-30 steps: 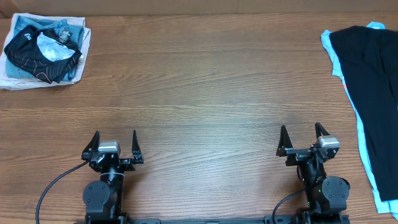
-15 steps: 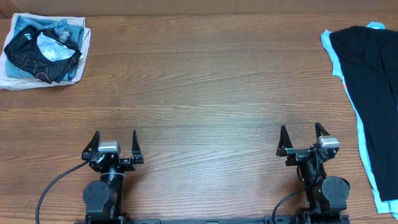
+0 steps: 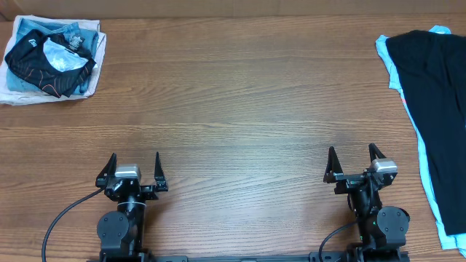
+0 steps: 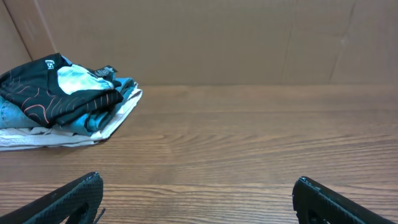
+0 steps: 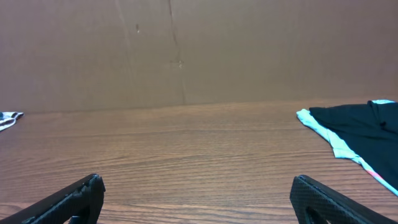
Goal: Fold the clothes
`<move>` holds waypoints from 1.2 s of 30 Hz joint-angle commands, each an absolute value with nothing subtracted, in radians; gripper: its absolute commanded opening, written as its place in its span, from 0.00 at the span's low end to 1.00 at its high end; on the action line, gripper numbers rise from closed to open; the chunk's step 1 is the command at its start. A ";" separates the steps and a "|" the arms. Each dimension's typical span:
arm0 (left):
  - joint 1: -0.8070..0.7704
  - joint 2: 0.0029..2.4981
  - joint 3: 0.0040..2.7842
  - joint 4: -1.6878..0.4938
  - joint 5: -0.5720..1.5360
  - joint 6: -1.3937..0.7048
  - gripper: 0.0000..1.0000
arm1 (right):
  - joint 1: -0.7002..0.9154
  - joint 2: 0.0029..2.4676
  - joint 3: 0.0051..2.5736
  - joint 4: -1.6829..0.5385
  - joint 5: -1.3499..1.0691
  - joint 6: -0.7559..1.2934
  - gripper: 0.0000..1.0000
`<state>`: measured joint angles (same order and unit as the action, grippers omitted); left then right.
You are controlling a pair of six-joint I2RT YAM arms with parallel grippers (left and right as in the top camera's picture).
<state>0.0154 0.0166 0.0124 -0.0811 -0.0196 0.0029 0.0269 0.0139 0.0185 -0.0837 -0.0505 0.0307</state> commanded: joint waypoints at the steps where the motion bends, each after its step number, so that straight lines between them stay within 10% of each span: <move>1: 0.026 0.004 0.005 -0.075 -0.026 0.023 1.00 | 0.033 0.003 0.008 -0.081 -0.043 0.037 1.00; 24: 0.026 0.004 0.005 -0.075 -0.026 0.023 1.00 | 0.033 0.003 0.008 -0.037 -0.592 0.038 1.00; 36: 0.026 0.004 0.005 -0.074 -0.026 0.023 1.00 | 0.033 0.003 0.031 0.334 -0.760 0.183 1.00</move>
<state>0.0154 0.0166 0.0116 -0.0811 -0.0196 0.0032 0.0269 0.0128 0.0185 0.3195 -0.7517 0.1081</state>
